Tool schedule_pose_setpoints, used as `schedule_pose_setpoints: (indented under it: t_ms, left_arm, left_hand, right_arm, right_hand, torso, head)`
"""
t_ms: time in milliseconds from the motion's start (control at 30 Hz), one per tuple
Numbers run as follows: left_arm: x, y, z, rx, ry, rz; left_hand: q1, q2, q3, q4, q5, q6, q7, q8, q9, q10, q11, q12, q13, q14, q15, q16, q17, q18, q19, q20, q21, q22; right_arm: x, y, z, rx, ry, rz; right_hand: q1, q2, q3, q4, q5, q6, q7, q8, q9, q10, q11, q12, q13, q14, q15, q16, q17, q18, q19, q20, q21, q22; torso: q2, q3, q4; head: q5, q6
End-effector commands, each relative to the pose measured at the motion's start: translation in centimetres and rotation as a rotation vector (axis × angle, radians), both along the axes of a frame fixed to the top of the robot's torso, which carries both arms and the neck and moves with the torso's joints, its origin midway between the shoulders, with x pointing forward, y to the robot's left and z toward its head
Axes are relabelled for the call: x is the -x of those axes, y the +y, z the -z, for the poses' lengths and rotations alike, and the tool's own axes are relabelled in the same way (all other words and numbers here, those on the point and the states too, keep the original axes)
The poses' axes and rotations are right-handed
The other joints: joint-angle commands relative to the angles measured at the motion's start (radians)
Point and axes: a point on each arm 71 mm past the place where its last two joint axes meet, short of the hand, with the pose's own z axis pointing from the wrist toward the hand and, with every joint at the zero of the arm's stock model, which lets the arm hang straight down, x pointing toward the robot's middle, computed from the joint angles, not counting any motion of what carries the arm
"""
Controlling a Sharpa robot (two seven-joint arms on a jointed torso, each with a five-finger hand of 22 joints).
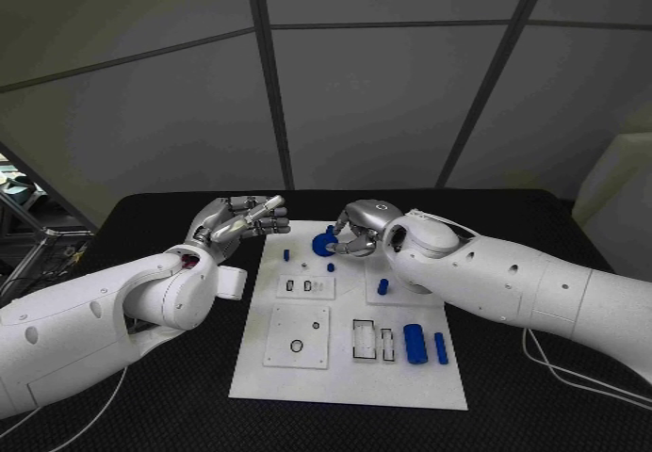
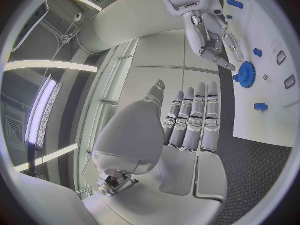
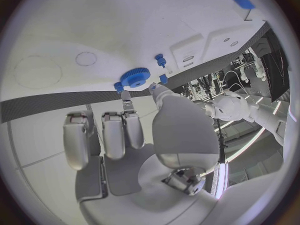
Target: Assemble the parts on the task board
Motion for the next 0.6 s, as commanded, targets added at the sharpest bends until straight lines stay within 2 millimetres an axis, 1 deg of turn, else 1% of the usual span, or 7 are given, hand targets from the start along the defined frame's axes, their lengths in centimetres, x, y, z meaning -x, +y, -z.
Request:
schedule_pose_setpoints:
  t_ms: [33,233,300,333,433,567,600]
  left_arm:
    - [0.0,0.1,-0.2,-0.002,-0.008,0.002]
    - [-0.1,0.5,-0.1,-0.005,-0.008,-0.005]
    - [-0.1,0.6,-0.1,-0.005,-0.008,-0.005]
    - [-0.1,0.6,-0.1,-0.005,-0.008,-0.005]
    - [-0.1,0.5,-0.1,-0.003,-0.009,-0.002]
    - [-0.2,0.3,-0.1,-0.002,-0.009,0.002]
    - [-0.2,0.3,-0.1,-0.001,-0.009,0.003]
  left_hand:
    - [-0.002,0.006,0.001,-0.007,0.003,0.0,0.01,-0.007,0.0,-0.002,0.007,-0.003,-0.001,-0.005,0.001,-0.006,0.001,-0.014,-0.006,0.004,-0.004,-0.001]
    - [-0.001,0.006,0.001,-0.007,0.003,0.0,0.01,-0.007,0.0,-0.002,0.007,-0.004,-0.001,-0.005,0.001,-0.007,0.001,-0.014,-0.006,0.004,-0.004,-0.002]
    - [-0.001,0.006,0.001,-0.008,0.003,0.0,0.01,-0.007,0.0,-0.002,0.007,-0.004,-0.001,-0.005,0.001,-0.007,0.001,-0.014,-0.006,0.004,-0.004,-0.002]
    - [-0.001,0.006,0.001,-0.008,0.003,0.0,0.01,-0.007,0.0,-0.002,0.007,-0.004,-0.001,-0.005,0.001,-0.007,0.001,-0.014,-0.006,0.004,-0.004,-0.002]
    - [-0.001,0.007,0.001,-0.008,0.003,0.0,0.009,-0.007,0.0,-0.002,0.007,-0.004,-0.001,-0.005,0.001,-0.007,0.001,-0.014,-0.006,0.004,-0.004,-0.002]
    - [-0.001,0.007,0.001,-0.008,0.003,0.0,0.009,-0.007,0.0,-0.002,0.007,-0.004,-0.001,-0.005,0.001,-0.007,0.001,-0.014,-0.006,0.004,-0.004,-0.002]
    - [0.0,0.007,0.001,-0.009,0.003,0.0,0.009,-0.008,0.0,-0.002,0.007,-0.004,-0.001,-0.005,0.001,-0.007,0.001,-0.014,-0.006,0.004,-0.004,-0.002]
  right_arm:
    - [0.6,-1.5,-1.6,-0.2,-0.093,-0.027]
    - [1.4,-6.8,-1.8,-0.308,0.01,0.003]
    - [1.6,-8.5,-1.7,-0.33,0.052,0.019]
    - [1.6,-9.2,-1.7,-0.336,0.066,0.024]
    - [1.8,-11.7,-1.6,-0.348,0.094,0.04]
    - [1.9,-14.1,-1.5,-0.346,0.101,0.063]
    - [1.9,-14.6,-1.4,-0.343,0.102,0.07]
  right_hand:
    - [0.035,-0.006,0.007,-0.019,0.006,0.001,-0.006,-0.005,-0.003,0.047,0.002,-0.003,0.155,0.072,0.001,0.0,0.11,-0.015,0.105,0.007,0.006,0.263]
    - [0.085,-0.02,0.008,-0.057,-0.01,0.015,-0.007,0.0,-0.001,0.045,0.001,-0.006,0.152,0.072,0.0,0.001,0.113,-0.015,0.105,0.006,0.006,0.263]
    - [0.121,-0.024,0.013,-0.086,-0.036,0.031,-0.01,0.004,0.002,0.042,-0.001,-0.01,0.148,0.071,-0.002,0.0,0.112,-0.015,0.105,0.005,0.006,0.263]
    - [0.138,-0.024,0.015,-0.101,-0.064,0.04,-0.011,0.006,0.003,0.04,-0.003,-0.014,0.144,0.07,-0.003,-0.002,0.109,-0.015,0.105,0.003,0.006,0.263]
    - [0.175,-0.03,0.018,-0.14,-0.089,0.052,-0.013,0.005,0.003,0.035,-0.005,-0.023,0.136,0.069,-0.005,-0.006,0.102,-0.015,0.105,0.002,0.006,0.263]
    - [0.199,-0.04,0.016,-0.17,-0.094,0.053,-0.015,-0.001,0.002,0.033,-0.007,-0.027,0.132,0.067,-0.006,-0.01,0.094,-0.015,0.105,0.0,0.006,0.263]
    - [0.203,-0.042,0.015,-0.175,-0.094,0.052,-0.016,-0.002,0.001,0.033,-0.008,-0.028,0.131,0.066,-0.007,-0.011,0.093,-0.015,0.105,0.0,0.006,0.263]
  torso:
    - [-0.006,0.0018,-0.0082]
    - [-0.016,0.0041,-0.0216]
    - [-0.018,0.0043,-0.0261]
    - [-0.019,0.0048,-0.0281]
    - [-0.023,0.0077,-0.0351]
    - [-0.023,0.0111,-0.0408]
    - [-0.023,0.0104,-0.0388]
  head:
    - [-0.001,0.004]
    - [-0.004,0.008]
    - [-0.006,0.008]
    - [-0.007,0.01]
    - [-0.007,0.011]
    - [-0.008,0.011]
    - [-0.01,0.013]
